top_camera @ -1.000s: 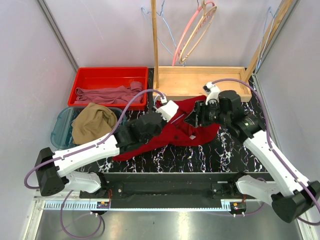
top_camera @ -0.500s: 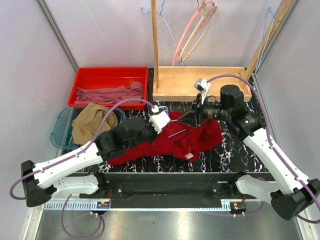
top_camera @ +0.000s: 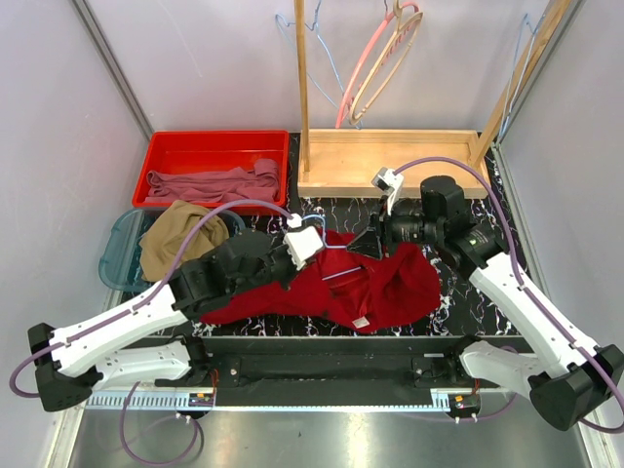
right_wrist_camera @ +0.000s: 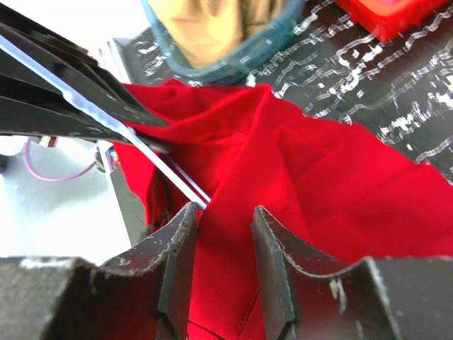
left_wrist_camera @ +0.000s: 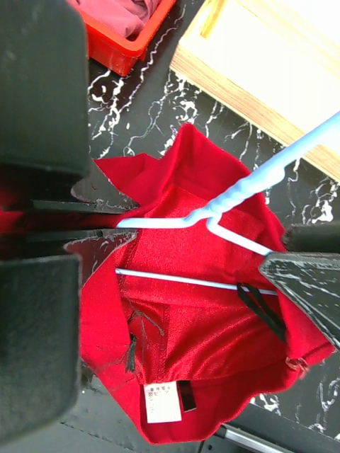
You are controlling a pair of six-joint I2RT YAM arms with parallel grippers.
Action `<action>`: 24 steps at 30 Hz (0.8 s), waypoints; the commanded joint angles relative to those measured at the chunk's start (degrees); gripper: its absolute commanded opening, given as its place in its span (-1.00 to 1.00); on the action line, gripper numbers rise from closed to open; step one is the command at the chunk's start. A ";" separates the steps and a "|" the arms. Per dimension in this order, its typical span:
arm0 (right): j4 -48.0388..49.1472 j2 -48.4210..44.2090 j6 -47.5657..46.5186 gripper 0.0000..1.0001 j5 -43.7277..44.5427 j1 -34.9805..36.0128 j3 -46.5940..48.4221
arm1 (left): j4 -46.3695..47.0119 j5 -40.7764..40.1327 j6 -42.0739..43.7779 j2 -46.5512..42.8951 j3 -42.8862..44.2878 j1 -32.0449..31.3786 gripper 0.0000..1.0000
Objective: Place the skirt on the hanger
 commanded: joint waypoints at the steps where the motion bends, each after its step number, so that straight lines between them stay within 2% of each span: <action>1: -3.72 -2.32 -0.34 -0.18 9.23 0.36 -0.41 | 5.45 -0.44 1.40 -2.82 3.71 0.51 -1.00; 4: -7.05 -2.15 -0.60 -0.25 16.52 0.36 1.16 | 4.84 -2.37 1.84 -3.26 4.15 0.51 -1.00; 6: -8.56 -1.27 -0.61 -0.33 21.27 0.36 2.22 | 4.57 -3.25 2.02 -3.96 4.32 0.59 -1.00; 7: -9.43 -1.09 -0.43 -0.45 23.03 0.36 3.27 | 4.14 -3.34 2.19 -4.14 4.50 0.59 -1.00; 9: -9.97 -0.39 -0.17 -0.49 26.10 0.36 4.59 | 3.87 -2.90 2.28 -4.75 4.85 0.59 -1.00; 12: -9.80 -0.91 -0.34 -0.14 25.25 0.36 8.63 | 3.08 -1.94 2.54 -4.58 6.34 0.59 -1.00; 13: -9.10 -1.35 -0.95 0.06 23.85 0.36 10.64 | 2.91 -1.76 2.72 -4.40 6.87 0.59 -1.00; 16: -6.28 -2.93 -3.32 0.24 12.71 0.36 14.25 | 2.20 -1.14 3.16 -3.35 8.54 0.59 -1.00; 17: -5.76 -3.20 -3.50 0.33 6.32 0.36 15.22 | 2.03 -0.97 3.33 -3.00 8.89 0.59 -1.00; 20: -4.26 -2.50 -5.96 0.37 -4.33 0.36 17.95 | 2.02 -0.62 3.60 -1.86 10.03 0.59 -1.00; 24: -4.87 -0.48 -7.54 0.37 -9.29 0.36 19.45 | 1.94 1.23 4.04 -1.06 11.09 0.59 -1.00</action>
